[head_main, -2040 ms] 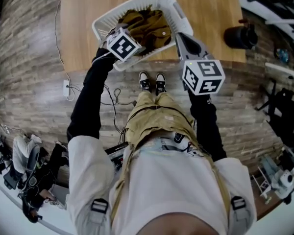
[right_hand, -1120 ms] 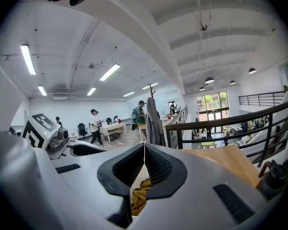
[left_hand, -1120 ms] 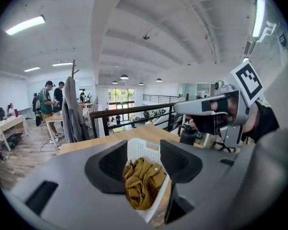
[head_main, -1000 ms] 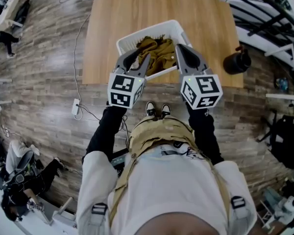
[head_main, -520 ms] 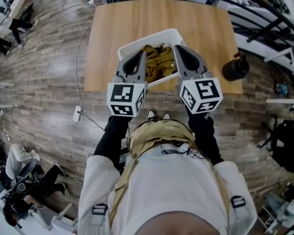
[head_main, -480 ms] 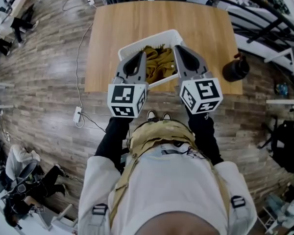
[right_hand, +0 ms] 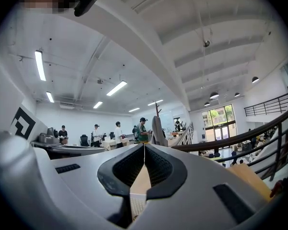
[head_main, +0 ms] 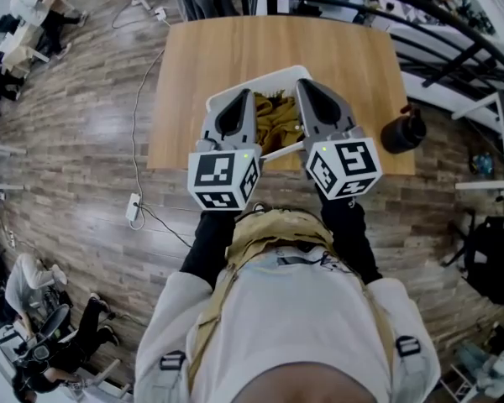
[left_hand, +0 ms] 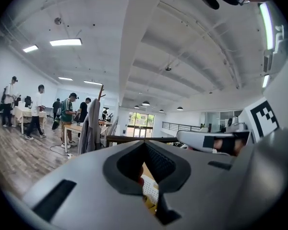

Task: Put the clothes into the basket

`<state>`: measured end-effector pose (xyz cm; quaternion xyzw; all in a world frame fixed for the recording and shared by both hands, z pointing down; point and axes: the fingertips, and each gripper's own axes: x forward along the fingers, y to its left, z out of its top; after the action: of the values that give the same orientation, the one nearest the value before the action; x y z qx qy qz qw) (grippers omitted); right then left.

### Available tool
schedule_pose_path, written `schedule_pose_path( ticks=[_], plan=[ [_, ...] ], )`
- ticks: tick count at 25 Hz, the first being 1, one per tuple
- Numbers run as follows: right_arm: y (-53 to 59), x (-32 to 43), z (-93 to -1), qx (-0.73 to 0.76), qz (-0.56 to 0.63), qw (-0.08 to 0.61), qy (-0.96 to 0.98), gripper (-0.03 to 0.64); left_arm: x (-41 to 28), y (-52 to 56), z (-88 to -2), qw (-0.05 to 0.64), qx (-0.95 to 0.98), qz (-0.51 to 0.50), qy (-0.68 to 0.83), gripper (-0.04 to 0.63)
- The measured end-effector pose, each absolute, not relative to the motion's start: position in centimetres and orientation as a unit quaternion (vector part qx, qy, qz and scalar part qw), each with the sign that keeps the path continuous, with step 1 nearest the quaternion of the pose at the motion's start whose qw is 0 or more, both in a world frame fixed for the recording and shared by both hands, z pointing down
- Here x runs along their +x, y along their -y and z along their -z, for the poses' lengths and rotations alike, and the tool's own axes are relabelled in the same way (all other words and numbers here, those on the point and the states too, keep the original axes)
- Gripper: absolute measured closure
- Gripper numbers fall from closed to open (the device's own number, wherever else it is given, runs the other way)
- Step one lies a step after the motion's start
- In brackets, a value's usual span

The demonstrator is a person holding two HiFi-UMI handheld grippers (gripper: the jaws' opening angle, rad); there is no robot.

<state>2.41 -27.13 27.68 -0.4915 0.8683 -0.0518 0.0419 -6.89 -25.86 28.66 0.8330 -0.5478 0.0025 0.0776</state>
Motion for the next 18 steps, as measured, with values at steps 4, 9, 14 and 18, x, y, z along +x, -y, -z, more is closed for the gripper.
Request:
schedule_pose_path(
  ticks=[4,9,14,18],
  plan=[
    [27.2,2.5,-26.9,-0.493,0.04,0.053,-0.868,0.595,-7.1,26.0,-28.4,0.067,0.828,-0.002,0.556,0.595],
    [27.1,2.8,-26.2,-0.498,0.029,0.065,-0.865,0.597,-7.1,26.2,-28.4,0.061,0.825,-0.002,0.562,0.595],
    [27.2,3.0,-26.1,-0.497,0.028,0.065,-0.865,0.597,-6.7,26.4,-28.2,0.056,0.827,-0.004,0.559,0.595],
    [27.5,3.2,-26.0,-0.5,0.028,0.065,-0.863,0.597,-6.5,26.8,-28.2,0.059,0.829,-0.006,0.556,0.595]
  ],
)
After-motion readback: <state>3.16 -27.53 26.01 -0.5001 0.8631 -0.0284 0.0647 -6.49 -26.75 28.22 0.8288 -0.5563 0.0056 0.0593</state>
